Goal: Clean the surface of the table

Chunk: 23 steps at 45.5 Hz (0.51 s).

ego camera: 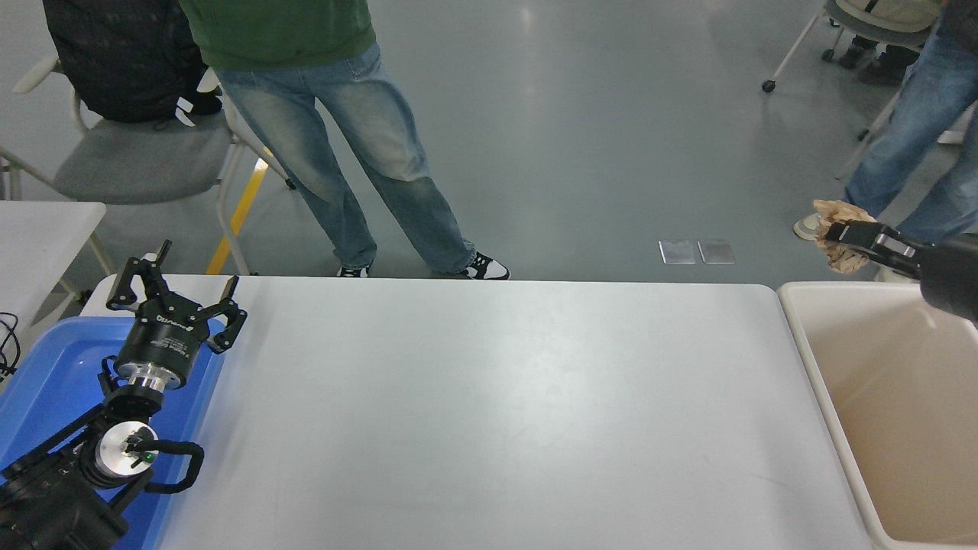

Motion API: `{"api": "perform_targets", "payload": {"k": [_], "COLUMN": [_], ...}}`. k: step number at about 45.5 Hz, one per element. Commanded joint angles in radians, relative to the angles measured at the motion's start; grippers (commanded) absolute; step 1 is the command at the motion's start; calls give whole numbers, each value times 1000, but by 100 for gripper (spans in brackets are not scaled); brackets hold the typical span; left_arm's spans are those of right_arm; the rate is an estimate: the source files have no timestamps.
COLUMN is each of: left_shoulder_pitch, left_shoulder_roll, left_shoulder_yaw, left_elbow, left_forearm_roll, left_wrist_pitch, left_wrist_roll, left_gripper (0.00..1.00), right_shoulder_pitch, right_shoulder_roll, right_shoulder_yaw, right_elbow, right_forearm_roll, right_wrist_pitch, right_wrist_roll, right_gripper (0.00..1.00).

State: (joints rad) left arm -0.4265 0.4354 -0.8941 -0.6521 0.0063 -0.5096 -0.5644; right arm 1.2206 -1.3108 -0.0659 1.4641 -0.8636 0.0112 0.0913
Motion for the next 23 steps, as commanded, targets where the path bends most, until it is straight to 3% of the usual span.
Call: {"api": "perform_targets", "payload": {"k": [1,14,18,23], "left_shoulder_pitch": [0,0,0,0], "left_shoulder_roll": [0,0,0,0], "left_shoulder_yaw": [1,1,0,1], "left_elbow": [0,0,0,0], "left_forearm_roll": [0,0,0,0], "left_wrist_pitch": [0,0,0,0], "left_wrist_roll": [0,0,0,0], "left_gripper": [99,99,99,99], "right_shoulder_pitch": [-49,-254,-346,-383], "right_shoulder_roll": [-85,67,188,254], "right_shoulder_yaw": [29,32,43,44], "right_elbow": [-109,-430,-631,-720], "right_forearm_roll": [2,46,103,138], "right_wrist_pitch": [79,72,76,76], "right_wrist_roll": [27,51,76,79], "right_gripper": [0,0,0,0]}}
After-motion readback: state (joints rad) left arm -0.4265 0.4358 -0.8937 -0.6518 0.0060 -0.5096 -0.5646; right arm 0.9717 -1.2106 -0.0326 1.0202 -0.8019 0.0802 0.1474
